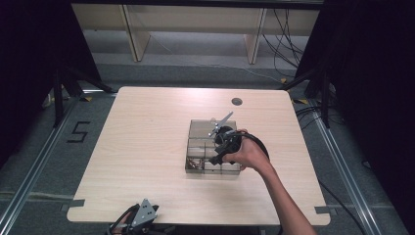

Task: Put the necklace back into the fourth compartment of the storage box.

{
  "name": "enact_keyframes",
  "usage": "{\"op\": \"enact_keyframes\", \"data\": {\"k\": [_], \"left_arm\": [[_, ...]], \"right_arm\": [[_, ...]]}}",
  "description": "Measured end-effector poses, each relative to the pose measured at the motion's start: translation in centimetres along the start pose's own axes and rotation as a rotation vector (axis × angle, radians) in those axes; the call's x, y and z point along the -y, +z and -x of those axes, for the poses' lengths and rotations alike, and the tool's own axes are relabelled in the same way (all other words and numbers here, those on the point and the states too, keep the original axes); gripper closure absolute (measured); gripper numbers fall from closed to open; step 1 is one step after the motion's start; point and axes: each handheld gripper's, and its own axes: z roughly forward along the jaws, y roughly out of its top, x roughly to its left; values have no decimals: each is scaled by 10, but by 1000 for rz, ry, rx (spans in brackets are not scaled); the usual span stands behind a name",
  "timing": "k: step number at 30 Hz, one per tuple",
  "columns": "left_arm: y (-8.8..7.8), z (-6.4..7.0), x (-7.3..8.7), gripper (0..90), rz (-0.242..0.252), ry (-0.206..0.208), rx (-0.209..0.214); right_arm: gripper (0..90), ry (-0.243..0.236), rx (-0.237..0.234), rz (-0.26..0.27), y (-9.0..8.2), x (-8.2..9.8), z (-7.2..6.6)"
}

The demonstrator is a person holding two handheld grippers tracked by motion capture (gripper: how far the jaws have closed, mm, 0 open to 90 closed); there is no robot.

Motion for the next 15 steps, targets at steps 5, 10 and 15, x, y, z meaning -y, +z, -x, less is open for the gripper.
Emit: {"op": "enact_keyframes", "data": {"k": [5,10,15], "left_arm": [[0,1,0,159,16,-22,10],[0,1,0,159,14,-21,9],[0,1,0,159,16,-22,9]], "right_arm": [[415,24,-1,17,-3,7,-2],[403,14,-3,27,-4,13,-3],[401,26,-4,32,-6,20,-7]]}}
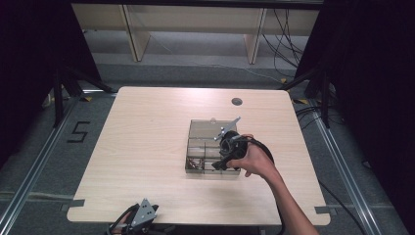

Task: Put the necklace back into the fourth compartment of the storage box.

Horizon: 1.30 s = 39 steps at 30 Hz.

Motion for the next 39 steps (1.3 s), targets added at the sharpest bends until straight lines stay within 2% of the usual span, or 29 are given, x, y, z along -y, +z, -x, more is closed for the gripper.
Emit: {"op": "enact_keyframes", "data": {"k": [1,9,10,13,14,21,22,24,25,29,33,34,35,36,37,38,39], "left_arm": [[0,0,0,160,0,6,0],[0,0,0,159,0,2,0],[1,1,0,160,12,-14,3],[1,0,0,160,9,-8,3],[0,-2,0,160,-2,16,-7],[1,-1,0,160,-9,18,-7],[1,0,0,160,0,9,0],[1,0,0,160,-5,11,-2],[0,-1,0,159,-11,21,-6],[1,-1,0,160,-4,12,-1],[1,-1,1,160,-10,16,-6],[1,-1,1,160,-10,19,-6],[1,-1,1,160,-10,19,-6],[1,-1,1,159,-10,16,-7],[1,-1,1,160,-10,16,-7],[1,-1,1,160,-10,15,-7],[1,-2,1,160,-11,13,-8]], "right_arm": [[400,-12,7,6,0,1,0],[388,-8,12,27,-2,12,-1],[385,2,12,42,-3,16,-2],[382,7,18,54,-4,20,-2],[381,8,22,55,-5,21,-2],[369,11,23,67,-6,25,-5],[369,35,7,56,-7,28,-8],[369,23,22,66,-8,29,-8],[369,26,16,65,-8,30,-9],[367,16,20,78,-8,33,-10],[367,30,7,76,-6,37,-13],[366,9,4,85,-5,39,-12],[366,20,-11,78,-5,41,-13],[366,56,-4,74,-5,42,-15],[366,56,-4,74,-5,42,-15],[366,13,5,91,-4,43,-12],[366,19,9,96,-4,45,-12]]}}
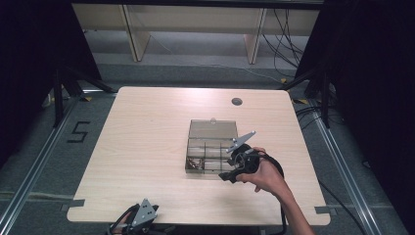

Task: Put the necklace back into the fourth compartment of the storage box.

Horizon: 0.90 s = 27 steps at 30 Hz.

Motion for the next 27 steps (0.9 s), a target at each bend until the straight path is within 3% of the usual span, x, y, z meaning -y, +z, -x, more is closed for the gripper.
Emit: {"op": "enact_keyframes", "data": {"k": [4,8,10,11,12,13,16,21,27], "left_arm": [[0,-1,0,160,-5,3,-3],[-1,-1,-1,160,-7,7,-3],[-1,0,0,159,-9,5,-2],[-1,1,0,159,2,-8,8],[-2,0,-1,159,-12,9,8],[-1,1,-1,160,8,-13,10],[-1,0,0,160,6,1,1],[-2,0,-1,160,13,-2,1],[-2,1,-1,160,10,4,2]], "right_arm": [[364,14,2,-1,-3,1,-2],[350,-10,26,20,-4,5,-8],[345,9,24,17,-3,8,-12],[345,-6,22,21,-3,8,-12],[346,6,12,19,-2,10,-14],[346,2,19,24,-2,12,-14],[346,-16,8,29,0,15,-15],[339,-9,-11,35,0,21,-18],[320,36,-16,49,-2,29,-21]]}}
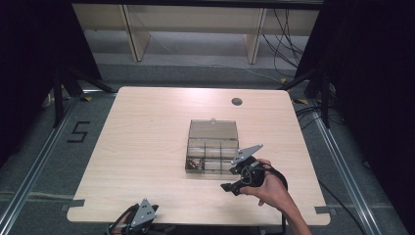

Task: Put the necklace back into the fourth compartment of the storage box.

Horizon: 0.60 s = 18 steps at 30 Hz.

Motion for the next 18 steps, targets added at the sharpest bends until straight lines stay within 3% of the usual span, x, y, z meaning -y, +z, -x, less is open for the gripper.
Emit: {"op": "enact_keyframes", "data": {"k": [3,5,10,18], "left_arm": [[0,0,0,159,0,1,-1],[0,0,0,159,-1,0,0],[0,0,0,160,1,-1,1],[1,1,1,160,10,-16,11]], "right_arm": [[308,-8,3,8,-1,3,1],[299,11,-10,16,-1,5,0],[270,33,11,64,-4,10,1],[251,18,-6,82,-8,20,0]]}}
